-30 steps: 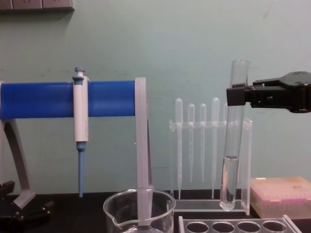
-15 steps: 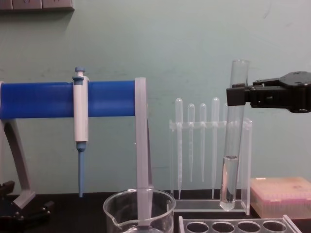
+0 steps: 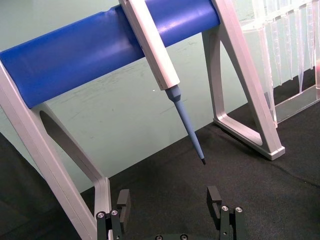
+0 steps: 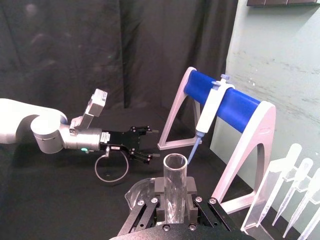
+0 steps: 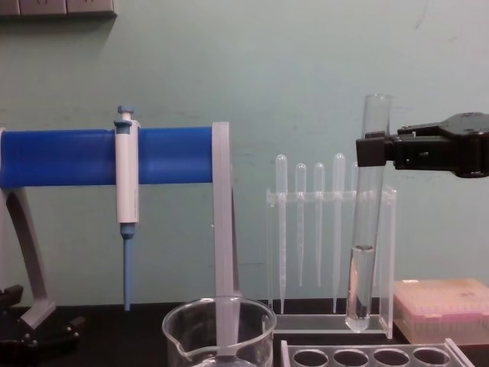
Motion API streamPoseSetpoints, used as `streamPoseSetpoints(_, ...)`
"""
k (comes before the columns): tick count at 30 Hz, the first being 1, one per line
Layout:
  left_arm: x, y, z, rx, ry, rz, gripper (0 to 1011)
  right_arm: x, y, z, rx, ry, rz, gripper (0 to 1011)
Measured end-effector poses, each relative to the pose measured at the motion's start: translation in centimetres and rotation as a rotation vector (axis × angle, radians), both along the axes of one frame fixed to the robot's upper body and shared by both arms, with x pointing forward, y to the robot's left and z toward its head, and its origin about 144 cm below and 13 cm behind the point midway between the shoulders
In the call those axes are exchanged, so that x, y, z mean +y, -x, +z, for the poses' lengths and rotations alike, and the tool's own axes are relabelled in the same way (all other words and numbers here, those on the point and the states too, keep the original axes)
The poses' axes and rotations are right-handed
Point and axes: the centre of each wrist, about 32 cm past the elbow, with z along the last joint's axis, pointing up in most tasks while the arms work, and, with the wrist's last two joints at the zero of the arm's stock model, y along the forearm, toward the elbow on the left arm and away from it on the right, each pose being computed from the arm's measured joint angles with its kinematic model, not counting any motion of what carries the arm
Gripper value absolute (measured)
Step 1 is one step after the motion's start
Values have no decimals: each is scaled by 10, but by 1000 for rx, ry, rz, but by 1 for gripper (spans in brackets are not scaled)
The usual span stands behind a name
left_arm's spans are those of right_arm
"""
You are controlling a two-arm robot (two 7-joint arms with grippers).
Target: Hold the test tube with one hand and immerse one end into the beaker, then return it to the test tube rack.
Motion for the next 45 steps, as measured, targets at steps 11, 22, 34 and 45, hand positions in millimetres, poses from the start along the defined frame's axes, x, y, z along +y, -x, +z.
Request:
streamPoseSetpoints(11,0,0,0,0,0,0,1000,0,0,0,0,0,0,242)
streamPoseSetpoints(22,0,0,0,0,0,0,1000,0,0,0,0,0,0,242)
streamPoseSetpoints(34,0,0,0,0,0,0,1000,0,0,0,0,0,0,242)
streamPoseSetpoints(45,0,0,0,0,0,0,1000,0,0,0,0,0,0,242)
